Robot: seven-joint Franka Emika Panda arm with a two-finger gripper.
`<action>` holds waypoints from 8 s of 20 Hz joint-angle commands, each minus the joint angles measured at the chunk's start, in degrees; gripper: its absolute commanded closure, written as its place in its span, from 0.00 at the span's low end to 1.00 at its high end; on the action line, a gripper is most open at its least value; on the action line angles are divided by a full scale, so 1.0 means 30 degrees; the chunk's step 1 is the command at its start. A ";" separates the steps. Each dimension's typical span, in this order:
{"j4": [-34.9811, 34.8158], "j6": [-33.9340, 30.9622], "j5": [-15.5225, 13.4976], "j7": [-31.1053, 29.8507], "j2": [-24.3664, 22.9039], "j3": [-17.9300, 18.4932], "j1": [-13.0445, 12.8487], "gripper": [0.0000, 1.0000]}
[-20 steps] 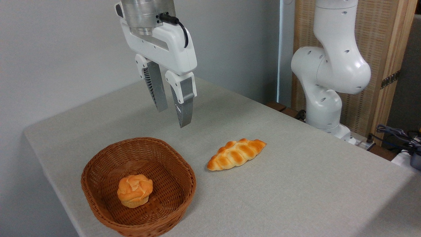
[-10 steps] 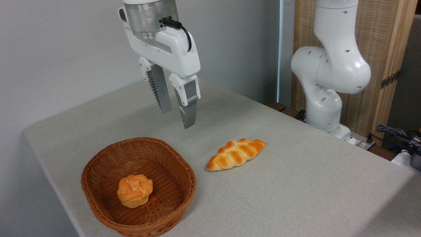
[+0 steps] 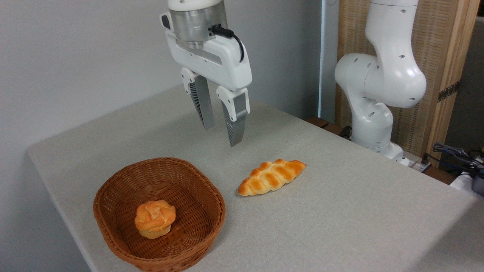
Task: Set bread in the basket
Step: 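Move the open gripper over the braided bread loaf and lower it, then close the gripper on the middle of the braided loaf, then lift the braided loaf and carry it over the basket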
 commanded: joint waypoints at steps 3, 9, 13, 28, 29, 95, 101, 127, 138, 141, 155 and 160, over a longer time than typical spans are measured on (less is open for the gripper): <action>-0.4713 0.2827 -0.0010 0.0153 -0.3448 0.1806 -0.1895 0.00; -0.6764 0.2740 0.0107 0.1117 -0.5618 0.6263 -0.5767 0.00; -0.7321 0.2739 0.2184 0.1267 -0.5648 0.5506 -0.5738 0.00; -1.0281 0.2973 0.4941 0.1267 -0.6879 0.5325 -0.6411 0.00; -1.0514 0.3061 0.5174 0.1267 -0.6937 0.5413 -0.6441 0.00; -1.4325 0.7896 0.4385 -0.0725 -0.7054 0.6791 -0.7642 0.13; -1.4442 0.8042 0.4385 -0.0725 -0.7025 0.6791 -0.7701 0.37; -1.4238 0.6785 0.4356 -0.0931 -0.6966 0.6791 -0.7701 0.57; -1.0373 0.6343 0.3068 -0.1165 -0.6089 0.6586 -0.7730 0.57; -0.7916 0.4795 0.2920 -0.1224 -0.4363 0.6148 -0.7730 0.57; 0.4594 0.2241 -0.0039 -0.3327 0.6035 0.5795 -0.7730 0.37; 0.5099 0.2241 0.0195 -0.4884 0.6891 0.5004 -0.7701 0.00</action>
